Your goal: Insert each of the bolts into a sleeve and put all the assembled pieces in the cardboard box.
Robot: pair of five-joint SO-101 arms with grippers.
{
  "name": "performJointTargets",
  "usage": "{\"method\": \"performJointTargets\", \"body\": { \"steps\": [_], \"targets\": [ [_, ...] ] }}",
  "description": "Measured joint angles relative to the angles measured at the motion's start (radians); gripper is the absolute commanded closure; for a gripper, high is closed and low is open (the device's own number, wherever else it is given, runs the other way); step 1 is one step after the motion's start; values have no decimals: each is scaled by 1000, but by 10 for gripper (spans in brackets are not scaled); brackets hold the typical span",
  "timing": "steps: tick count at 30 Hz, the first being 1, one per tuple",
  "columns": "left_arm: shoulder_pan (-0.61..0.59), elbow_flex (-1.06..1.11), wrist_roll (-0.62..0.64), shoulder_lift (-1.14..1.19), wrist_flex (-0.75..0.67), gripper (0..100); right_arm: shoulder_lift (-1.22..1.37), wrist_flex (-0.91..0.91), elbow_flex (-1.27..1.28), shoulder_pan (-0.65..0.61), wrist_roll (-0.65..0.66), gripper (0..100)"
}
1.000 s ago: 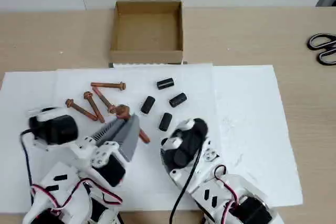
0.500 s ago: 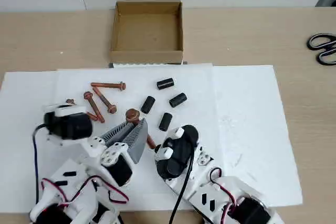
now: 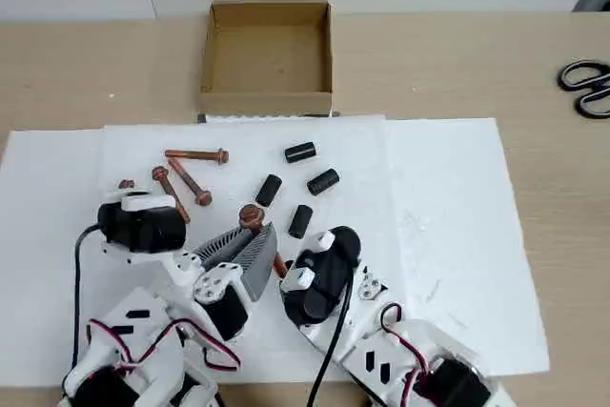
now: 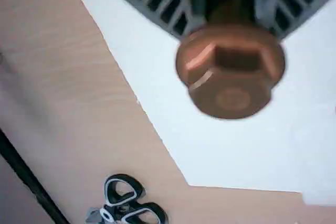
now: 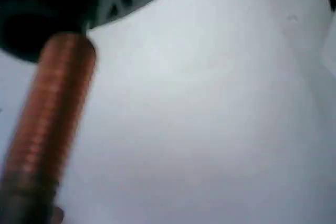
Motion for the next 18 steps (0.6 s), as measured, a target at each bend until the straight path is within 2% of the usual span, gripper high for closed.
{"method": "performJointTargets", "body": {
  "steps": [18],
  "targets": [
    [0,29,5,-2,-46,994,0,0,0,0,2,995]
  ]
}}
